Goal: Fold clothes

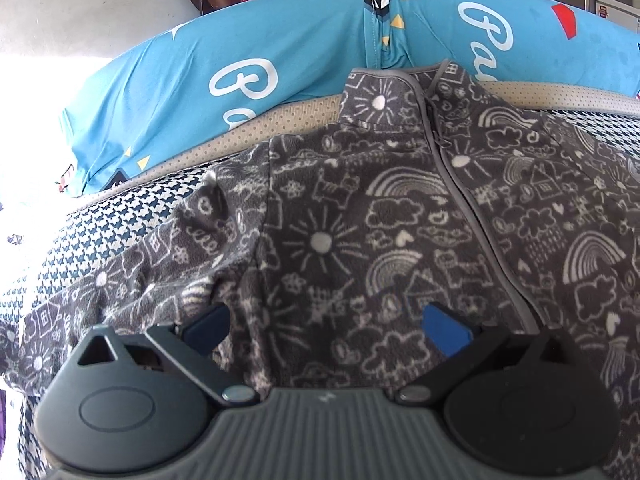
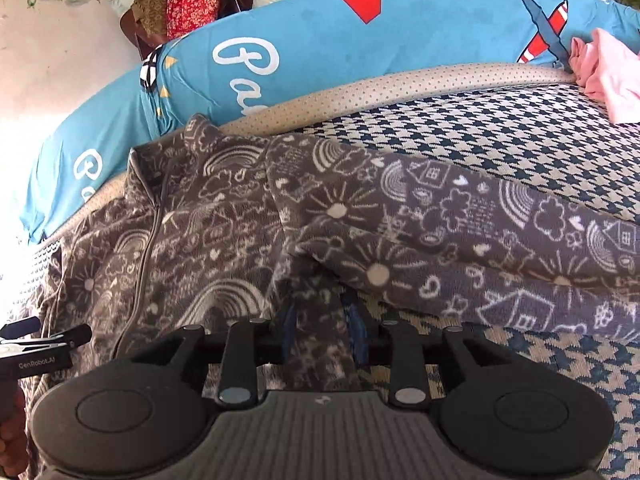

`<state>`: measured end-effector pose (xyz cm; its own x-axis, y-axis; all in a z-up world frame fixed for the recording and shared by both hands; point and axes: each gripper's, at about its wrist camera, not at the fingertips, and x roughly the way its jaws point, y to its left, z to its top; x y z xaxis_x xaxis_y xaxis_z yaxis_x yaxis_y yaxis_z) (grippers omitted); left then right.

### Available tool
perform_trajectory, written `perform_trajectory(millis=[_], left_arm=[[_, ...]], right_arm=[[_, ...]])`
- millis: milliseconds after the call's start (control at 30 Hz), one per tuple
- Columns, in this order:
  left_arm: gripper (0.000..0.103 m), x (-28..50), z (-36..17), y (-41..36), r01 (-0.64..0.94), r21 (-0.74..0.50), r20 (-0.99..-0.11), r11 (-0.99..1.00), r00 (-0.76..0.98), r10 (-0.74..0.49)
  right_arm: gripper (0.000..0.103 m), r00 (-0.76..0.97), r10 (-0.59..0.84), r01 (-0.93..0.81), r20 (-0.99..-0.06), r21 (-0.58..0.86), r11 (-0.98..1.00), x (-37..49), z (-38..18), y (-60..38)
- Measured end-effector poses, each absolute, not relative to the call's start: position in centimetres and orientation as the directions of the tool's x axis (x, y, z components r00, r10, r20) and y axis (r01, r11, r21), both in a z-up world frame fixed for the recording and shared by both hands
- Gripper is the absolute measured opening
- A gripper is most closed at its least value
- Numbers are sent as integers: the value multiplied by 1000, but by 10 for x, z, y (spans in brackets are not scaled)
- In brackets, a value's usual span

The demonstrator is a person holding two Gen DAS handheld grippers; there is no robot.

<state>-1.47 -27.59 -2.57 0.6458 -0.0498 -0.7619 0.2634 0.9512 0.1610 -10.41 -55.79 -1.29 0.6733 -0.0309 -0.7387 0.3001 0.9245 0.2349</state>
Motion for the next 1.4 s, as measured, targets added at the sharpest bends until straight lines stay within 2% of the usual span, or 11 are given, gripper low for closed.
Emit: perform_trajectory(millis=[167,200,233,267,500,767,933,1000,1067,1267,1400], left_arm=[[103,-25,-28,-270,241,124,-779,963,625,-56],[103,-27,-27,-268,235,117,-780,965,624,-57],[103,-29,-27,-266,229,112,-780,967,623,-58],[103,-31,-27,-264,225,106,-782,969,620,-58],[103,-48,-40,-246,192,124,-806,974,592,-14],[103,-65,-45,-215,128,101,-812,987,584,8],[103,-79,-43,-210,114,148,-795,982,604,50],[103,-83,-41,-209,101,143,-790,985,611,52],[103,-87,-38,-209,88,137,-783,987,619,53],[103,-109,-25,-220,145,101,-745,984,667,-21],[103,-123,-33,-233,196,143,-747,970,664,-24]], right_arm=[[35,655,12,268,-756,248,931,-106,-29,-551],[32,655,0,258,-756,224,940,-106,-30,-546],[17,648,-41,261,-760,172,950,-105,-32,-541],[12,642,-81,264,-762,121,957,-105,-33,-536],[4,630,-175,355,-756,81,931,-117,-35,-547],[4,624,-259,428,-737,45,903,-126,-34,-544],[13,643,-236,461,-728,124,879,-141,-29,-548],[21,655,-242,468,-716,134,873,-150,-25,-547],[22,668,-253,477,-700,142,867,-159,-21,-546],[22,729,-111,366,-675,248,897,-178,-15,-528],[22,723,-52,288,-689,232,929,-183,-21,-502]])
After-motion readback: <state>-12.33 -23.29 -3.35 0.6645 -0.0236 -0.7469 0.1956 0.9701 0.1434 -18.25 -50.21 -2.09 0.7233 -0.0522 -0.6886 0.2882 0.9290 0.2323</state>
